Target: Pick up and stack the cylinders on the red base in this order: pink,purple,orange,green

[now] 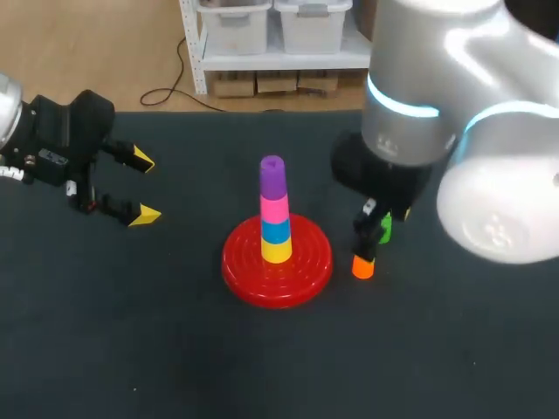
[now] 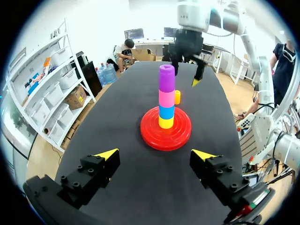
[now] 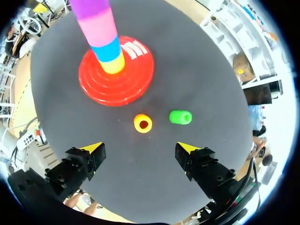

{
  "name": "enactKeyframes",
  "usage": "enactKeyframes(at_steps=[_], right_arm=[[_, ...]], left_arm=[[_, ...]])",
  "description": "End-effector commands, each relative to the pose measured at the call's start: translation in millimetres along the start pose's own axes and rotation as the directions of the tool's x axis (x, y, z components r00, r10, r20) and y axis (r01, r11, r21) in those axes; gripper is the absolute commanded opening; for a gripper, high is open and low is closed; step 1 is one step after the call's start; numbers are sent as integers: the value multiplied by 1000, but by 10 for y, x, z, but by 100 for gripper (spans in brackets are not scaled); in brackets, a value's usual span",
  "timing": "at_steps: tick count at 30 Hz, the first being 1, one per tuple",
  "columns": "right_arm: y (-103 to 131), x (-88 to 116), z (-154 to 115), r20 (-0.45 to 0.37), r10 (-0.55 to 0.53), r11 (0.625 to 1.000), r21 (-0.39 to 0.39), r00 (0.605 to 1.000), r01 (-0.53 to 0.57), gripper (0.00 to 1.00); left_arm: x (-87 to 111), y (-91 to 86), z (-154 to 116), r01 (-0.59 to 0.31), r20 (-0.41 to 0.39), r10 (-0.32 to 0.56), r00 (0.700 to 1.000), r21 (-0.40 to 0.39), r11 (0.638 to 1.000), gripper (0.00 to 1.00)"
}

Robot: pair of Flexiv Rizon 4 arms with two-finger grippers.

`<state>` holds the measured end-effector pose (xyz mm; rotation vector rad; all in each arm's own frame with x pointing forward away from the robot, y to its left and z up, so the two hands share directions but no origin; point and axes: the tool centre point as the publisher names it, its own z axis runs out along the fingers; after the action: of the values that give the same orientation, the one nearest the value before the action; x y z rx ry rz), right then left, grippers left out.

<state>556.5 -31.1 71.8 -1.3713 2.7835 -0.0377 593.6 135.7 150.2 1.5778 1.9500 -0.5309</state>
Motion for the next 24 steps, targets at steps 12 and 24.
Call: enactKeyframes(at_steps=[12, 24], right_arm=[[-28, -121, 337, -37, 19, 1000, -13, 999, -20, 100], [-50, -202, 337, -32, 20, 999, -24, 999, -21, 80]], left_arm=[[6, 10, 4, -1, 1, 1, 1000, 2, 1000, 100], [6, 10, 4, -1, 1, 1, 1000, 2, 1000, 100]])
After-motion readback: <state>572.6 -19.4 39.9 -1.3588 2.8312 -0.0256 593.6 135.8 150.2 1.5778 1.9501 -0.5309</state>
